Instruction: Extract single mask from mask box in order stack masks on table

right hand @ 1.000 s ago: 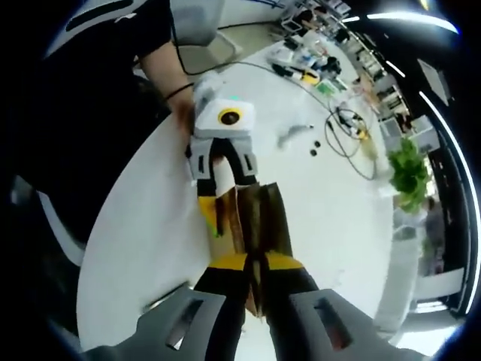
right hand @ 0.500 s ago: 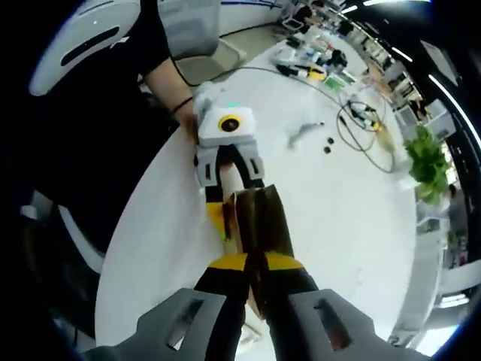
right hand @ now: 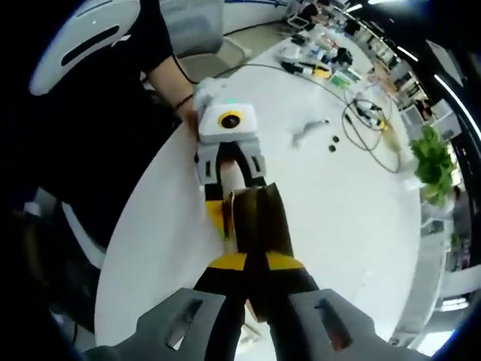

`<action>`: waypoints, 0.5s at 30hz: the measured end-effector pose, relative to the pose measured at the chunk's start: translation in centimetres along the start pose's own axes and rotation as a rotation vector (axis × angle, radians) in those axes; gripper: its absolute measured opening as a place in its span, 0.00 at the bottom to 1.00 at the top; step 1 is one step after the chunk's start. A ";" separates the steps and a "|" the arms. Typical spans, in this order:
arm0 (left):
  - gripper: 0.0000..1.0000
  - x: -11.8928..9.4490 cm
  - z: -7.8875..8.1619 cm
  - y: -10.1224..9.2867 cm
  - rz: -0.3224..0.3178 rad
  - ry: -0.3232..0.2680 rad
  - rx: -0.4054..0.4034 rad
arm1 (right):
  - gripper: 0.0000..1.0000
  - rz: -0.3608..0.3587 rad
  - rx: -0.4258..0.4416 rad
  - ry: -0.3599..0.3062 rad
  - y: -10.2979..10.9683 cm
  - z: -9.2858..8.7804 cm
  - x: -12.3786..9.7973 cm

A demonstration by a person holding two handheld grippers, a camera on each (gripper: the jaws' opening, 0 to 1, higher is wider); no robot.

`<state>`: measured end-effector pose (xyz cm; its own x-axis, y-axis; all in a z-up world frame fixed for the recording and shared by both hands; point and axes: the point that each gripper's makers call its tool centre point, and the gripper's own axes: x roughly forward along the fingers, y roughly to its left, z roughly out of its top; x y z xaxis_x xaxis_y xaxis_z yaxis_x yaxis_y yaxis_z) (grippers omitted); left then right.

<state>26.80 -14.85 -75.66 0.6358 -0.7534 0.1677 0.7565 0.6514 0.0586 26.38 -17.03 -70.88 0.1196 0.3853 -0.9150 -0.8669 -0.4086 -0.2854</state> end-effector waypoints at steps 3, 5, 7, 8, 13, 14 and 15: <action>0.33 0.0 0.0 0.0 -0.002 0.000 0.000 | 0.04 0.007 -0.002 0.005 0.0 0.0 0.2; 0.33 0.0 0.0 0.0 -0.003 0.000 0.000 | 0.04 0.012 0.007 0.002 0.2 0.0 0.4; 0.33 0.0 0.0 0.0 -0.003 0.000 0.001 | 0.04 0.013 0.015 -0.005 0.2 0.0 0.4; 0.33 0.0 0.0 0.0 -0.003 0.001 0.002 | 0.04 0.013 0.022 -0.010 0.2 0.0 0.5; 0.33 0.0 -0.1 0.0 -0.004 0.001 0.004 | 0.01 0.008 0.024 -0.029 0.3 -0.1 0.6; 0.33 0.0 -0.1 0.0 -0.005 0.001 0.005 | 0.01 0.007 0.023 -0.030 0.4 0.0 0.6; 0.33 0.0 -0.1 0.0 -0.005 0.001 0.005 | 0.01 0.002 0.021 -0.030 0.4 0.0 0.6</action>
<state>26.80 -14.88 -75.73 0.6320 -0.7570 0.1660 0.7590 0.6478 0.0646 26.11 -16.97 -71.53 0.1037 0.4093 -0.9065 -0.8770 -0.3924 -0.2775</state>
